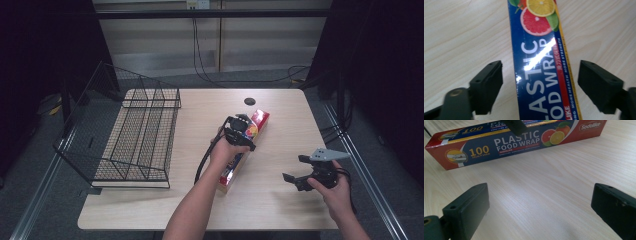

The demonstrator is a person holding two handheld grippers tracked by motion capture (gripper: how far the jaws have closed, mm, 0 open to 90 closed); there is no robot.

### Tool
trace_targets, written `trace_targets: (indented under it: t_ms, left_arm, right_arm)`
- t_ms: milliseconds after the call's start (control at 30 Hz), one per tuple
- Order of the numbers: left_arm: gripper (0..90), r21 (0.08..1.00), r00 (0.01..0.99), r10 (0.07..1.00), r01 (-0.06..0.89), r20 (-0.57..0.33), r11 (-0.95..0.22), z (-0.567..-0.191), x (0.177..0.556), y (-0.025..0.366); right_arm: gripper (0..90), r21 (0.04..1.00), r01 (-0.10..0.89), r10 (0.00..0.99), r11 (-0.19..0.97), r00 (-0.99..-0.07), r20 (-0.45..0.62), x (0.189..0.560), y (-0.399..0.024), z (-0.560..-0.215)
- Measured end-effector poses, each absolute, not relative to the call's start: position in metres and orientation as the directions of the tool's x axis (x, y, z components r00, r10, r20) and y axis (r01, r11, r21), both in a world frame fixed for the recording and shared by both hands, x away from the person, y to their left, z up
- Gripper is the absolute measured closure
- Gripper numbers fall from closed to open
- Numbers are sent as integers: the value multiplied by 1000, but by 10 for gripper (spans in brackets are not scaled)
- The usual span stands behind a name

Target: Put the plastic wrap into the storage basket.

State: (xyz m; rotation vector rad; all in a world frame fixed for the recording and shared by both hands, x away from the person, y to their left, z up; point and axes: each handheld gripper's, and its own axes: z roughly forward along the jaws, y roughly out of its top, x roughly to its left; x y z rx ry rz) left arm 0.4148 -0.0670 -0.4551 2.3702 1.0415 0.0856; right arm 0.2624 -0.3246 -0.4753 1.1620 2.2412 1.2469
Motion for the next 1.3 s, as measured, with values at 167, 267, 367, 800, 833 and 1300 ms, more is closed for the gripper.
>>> trace_targets:
  t_ms: [167, 267, 367, 800, 833, 1300]
  left_arm:
    - [294, 467, 685, 707, 690, -175, -553, -460, 420, -70]
    - [370, 441, 676, 713, 706, -187, -554, -461, 421, -75]
    - [414, 414, 646, 746, 730, -159, -544, -457, 419, -78]
    - [451, 300, 629, 764, 763, -143, -572, -417, 419, -57]
    - [451, 298, 625, 767, 767, -144, -569, -412, 419, -54]
    - [450, 305, 584, 798, 795, -149, -525, -356, 421, -19]
  right_arm:
    - [17, 824, 493, 783, 280, -614, 102, 263, -327, -475]
    - [19, 826, 495, 785, 271, -610, 108, 265, -328, -475]
    - [19, 825, 497, 784, 269, -610, 112, 265, -327, -475]
    - [19, 829, 482, 765, 283, -635, 107, 269, -324, -475]
    - [19, 829, 483, 768, 282, -632, 107, 268, -323, -475]
    - [2, 831, 481, 752, 280, -648, 121, 270, -317, -477]
